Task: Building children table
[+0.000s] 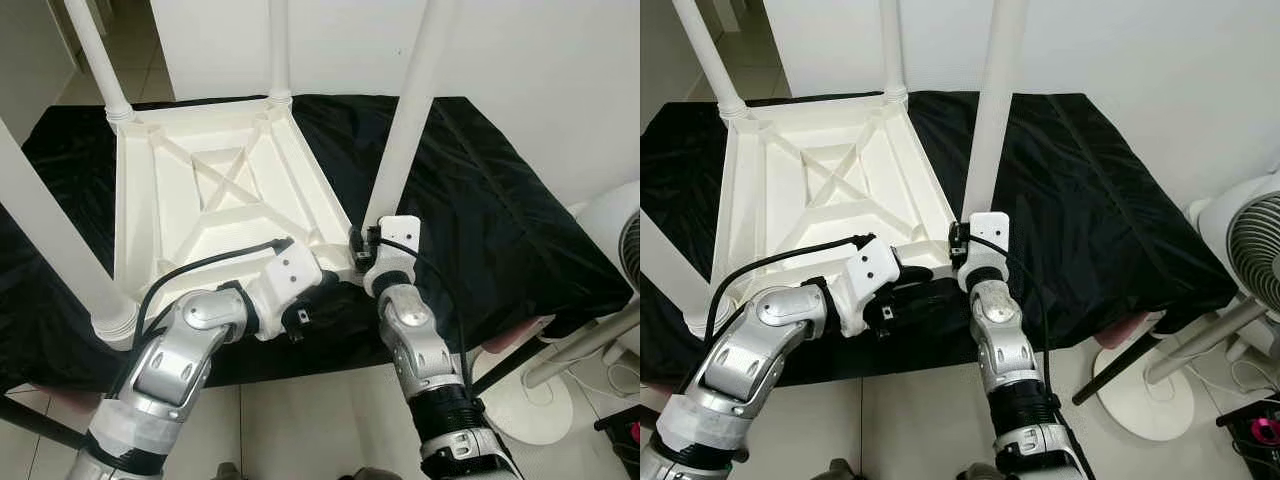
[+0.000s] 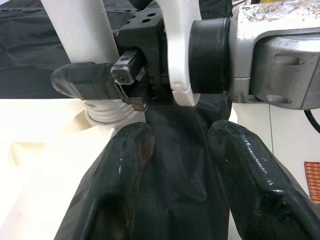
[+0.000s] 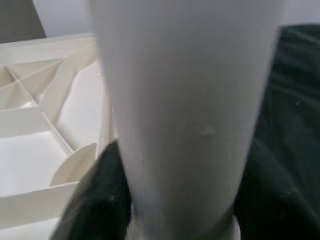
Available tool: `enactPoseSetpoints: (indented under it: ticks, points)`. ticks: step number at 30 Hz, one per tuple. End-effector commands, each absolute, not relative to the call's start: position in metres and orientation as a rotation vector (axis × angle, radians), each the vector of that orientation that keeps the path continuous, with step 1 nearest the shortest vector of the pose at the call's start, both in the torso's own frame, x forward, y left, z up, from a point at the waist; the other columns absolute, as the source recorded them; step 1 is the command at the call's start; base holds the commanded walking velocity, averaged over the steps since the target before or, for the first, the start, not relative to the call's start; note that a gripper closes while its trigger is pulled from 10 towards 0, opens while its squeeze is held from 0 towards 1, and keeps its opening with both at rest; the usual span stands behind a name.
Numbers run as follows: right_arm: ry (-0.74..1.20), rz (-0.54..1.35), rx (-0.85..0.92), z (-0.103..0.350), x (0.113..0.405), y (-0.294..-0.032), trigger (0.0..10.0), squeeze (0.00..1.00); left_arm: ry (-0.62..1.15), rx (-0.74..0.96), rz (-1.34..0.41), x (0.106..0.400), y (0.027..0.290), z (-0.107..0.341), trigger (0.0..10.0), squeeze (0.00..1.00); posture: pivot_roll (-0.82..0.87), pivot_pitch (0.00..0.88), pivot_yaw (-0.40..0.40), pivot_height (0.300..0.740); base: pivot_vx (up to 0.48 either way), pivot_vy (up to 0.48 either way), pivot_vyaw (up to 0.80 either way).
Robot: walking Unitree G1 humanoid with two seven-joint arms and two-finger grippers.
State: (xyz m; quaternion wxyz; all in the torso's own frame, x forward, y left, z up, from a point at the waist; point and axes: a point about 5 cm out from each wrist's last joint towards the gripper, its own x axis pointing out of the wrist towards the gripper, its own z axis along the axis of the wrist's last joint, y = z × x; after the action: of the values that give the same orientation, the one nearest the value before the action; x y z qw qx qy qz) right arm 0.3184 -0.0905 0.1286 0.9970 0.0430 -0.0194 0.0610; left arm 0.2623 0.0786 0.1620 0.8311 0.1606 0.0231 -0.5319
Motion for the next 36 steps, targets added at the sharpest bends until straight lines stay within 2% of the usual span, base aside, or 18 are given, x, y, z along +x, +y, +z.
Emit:
enactPoseSetpoints:
  ticks: [1, 7, 8, 16, 20, 29, 36]
  points:
    - [-0.039, 0.128, 0.121, 0.127, 0.314, -0.101, 10.0, 1.00, 0.060, 0.335, -1.098, 0.263, 0.079, 0.160, 10.0, 0.00, -0.11, 0.000, -0.010, 0.740, 0.000, 0.000, 0.00]
    - [-0.072, 0.208, 0.089, 0.130, 0.310, -0.122, 10.0, 1.00, 0.061, 0.337, -1.098, 0.262, 0.079, 0.160, 10.0, 0.00, -0.10, 0.000, -0.010, 0.740, 0.000, 0.000, 0.00]
    - [-0.081, 0.314, 0.020, 0.131, 0.306, -0.134, 10.0, 0.00, 0.061, 0.339, -1.097, 0.262, 0.080, 0.160, 10.0, 0.00, -0.10, 0.000, -0.010, 0.740, 0.000, 0.000, 0.00]
    - [-0.083, 0.556, -0.049, 0.135, 0.303, -0.152, 10.0, 0.00, 0.062, 0.342, -1.101, 0.263, 0.080, 0.160, 10.0, 0.00, -0.11, 0.000, 0.001, 0.740, 0.000, 0.000, 0.00]
    - [-0.057, 0.689, -0.134, 0.134, 0.312, -0.159, 10.0, 0.00, 0.063, 0.356, -1.117, 0.263, 0.079, 0.159, 10.0, 0.00, -0.11, 0.000, 0.009, 0.740, 0.000, 0.000, 0.00]
    - [-0.016, 0.766, -0.203, 0.140, 0.340, -0.157, 10.0, 0.00, 0.056, 0.360, -1.114, 0.266, 0.079, 0.162, 10.0, 0.00, -0.11, 0.000, 0.022, 0.740, 0.000, 0.000, 0.00]
    - [0.011, 0.818, -0.226, 0.139, 0.349, -0.147, 10.0, 0.00, 0.051, 0.371, -1.108, 0.268, 0.078, 0.163, 10.0, 0.00, -0.09, 0.000, 0.021, 0.740, 0.000, 0.000, 0.00]
